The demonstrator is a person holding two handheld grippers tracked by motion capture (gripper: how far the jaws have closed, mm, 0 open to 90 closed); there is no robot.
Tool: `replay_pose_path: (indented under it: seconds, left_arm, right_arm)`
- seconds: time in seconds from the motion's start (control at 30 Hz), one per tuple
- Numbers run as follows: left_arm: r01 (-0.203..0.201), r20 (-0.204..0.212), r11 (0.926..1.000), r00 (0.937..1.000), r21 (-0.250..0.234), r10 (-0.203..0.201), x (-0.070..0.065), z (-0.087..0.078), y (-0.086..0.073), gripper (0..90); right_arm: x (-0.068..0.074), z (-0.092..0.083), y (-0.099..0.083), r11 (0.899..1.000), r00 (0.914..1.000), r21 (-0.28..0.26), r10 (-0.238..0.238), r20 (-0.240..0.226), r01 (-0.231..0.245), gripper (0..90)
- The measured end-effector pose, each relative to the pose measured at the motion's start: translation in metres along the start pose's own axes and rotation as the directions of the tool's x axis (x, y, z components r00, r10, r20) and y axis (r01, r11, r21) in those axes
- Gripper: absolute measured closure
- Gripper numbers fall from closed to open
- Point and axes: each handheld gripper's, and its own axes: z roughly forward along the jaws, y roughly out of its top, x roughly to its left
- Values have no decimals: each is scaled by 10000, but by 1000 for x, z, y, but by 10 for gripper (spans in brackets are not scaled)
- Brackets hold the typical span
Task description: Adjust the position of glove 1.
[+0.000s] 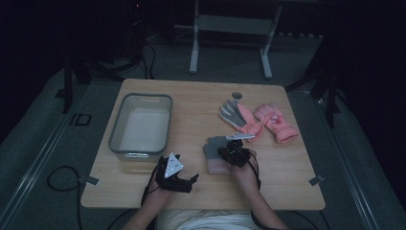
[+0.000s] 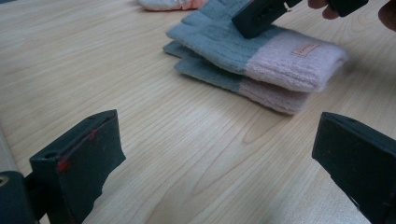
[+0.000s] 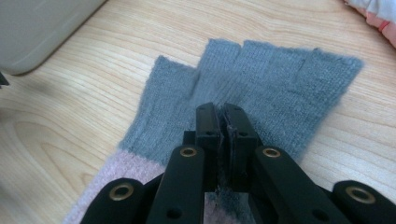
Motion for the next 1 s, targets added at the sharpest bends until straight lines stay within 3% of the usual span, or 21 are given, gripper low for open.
replay_pose_path:
  seconds: [0.27, 0.53, 0.87, 1.0]
  left_arm:
    - [12, 25, 10000, 10000, -15, -12, 0, 0, 0, 13]
    - [-4, 49, 10000, 10000, 15, 4, 1, 0, 0, 13]
    - [-18, 37, 10000, 10000, 23, 17, 0, 0, 0, 13]
    - [-306, -215, 9993, 9993, -208, 302, -3, -1, -1, 13]
  right_arm:
    - [-1, 7, 1, 9997, 9997, 116, -202, -120, 203, 859]
    - [-2, 3, 3, 9999, 9995, -27, -162, -260, 162, 859]
    - [-6, 12, 0, 9995, 9991, 218, -207, -361, 215, 831]
    - [-9, 14, -2, 9997, 9989, 233, -51, -458, 62, 799]
